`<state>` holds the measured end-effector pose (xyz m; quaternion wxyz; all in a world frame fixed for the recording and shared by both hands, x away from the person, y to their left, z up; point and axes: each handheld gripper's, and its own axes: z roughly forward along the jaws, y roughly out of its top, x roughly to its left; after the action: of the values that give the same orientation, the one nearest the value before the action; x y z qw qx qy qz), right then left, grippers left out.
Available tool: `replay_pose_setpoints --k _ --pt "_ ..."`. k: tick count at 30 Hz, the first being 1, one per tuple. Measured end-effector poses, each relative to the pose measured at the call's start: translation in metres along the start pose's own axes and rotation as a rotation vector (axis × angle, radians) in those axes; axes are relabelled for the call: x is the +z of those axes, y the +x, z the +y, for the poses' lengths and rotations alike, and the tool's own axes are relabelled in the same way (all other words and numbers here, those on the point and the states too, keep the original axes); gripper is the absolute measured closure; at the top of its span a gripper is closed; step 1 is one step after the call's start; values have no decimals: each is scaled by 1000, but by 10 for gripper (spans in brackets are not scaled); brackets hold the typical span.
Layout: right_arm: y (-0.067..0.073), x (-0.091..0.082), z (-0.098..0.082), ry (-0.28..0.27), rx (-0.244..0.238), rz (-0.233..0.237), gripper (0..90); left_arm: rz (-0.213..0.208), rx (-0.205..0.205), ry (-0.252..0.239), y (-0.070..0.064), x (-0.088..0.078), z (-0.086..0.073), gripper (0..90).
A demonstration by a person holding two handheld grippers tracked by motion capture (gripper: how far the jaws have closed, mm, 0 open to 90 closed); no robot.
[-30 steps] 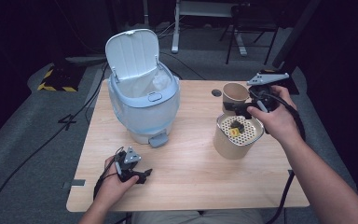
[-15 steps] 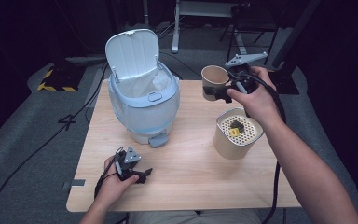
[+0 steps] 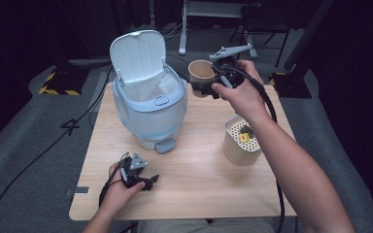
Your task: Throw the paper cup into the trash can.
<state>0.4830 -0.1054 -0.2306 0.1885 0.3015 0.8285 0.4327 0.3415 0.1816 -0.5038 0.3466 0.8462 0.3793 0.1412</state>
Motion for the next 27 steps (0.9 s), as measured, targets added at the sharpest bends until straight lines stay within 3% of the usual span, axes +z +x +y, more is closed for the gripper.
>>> replay_pose_setpoints --k 8,12,19,27 --pt "17 21 10 -41 24 42 306 5 -6 -1 -1 0 0 184" --pt "23 30 15 -54 9 42 304 7 -8 -1 -1 0 0 184" --pt "38 45 27 -167 23 78 298 7 -7 -1 -1 0 0 184" --pt "47 68 31 -186 28 82 295 6 -7 -1 -1 0 0 184"
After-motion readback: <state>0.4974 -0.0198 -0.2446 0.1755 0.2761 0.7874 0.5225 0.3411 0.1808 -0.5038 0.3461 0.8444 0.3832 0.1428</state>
